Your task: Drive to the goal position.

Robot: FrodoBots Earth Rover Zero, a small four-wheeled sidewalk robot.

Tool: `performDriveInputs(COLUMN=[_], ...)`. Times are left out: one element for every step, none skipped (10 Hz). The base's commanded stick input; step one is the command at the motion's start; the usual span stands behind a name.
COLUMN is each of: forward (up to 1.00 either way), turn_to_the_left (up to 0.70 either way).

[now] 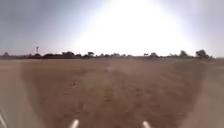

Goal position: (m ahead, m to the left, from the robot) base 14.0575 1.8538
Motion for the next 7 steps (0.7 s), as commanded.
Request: performDriveInputs(forward=[1.00,1.00,1.00,1.00,1.00,1.00,1.00], turn_to_the_left=[0.00,0.00,0.00,0.00,0.00,0.00,0.00])
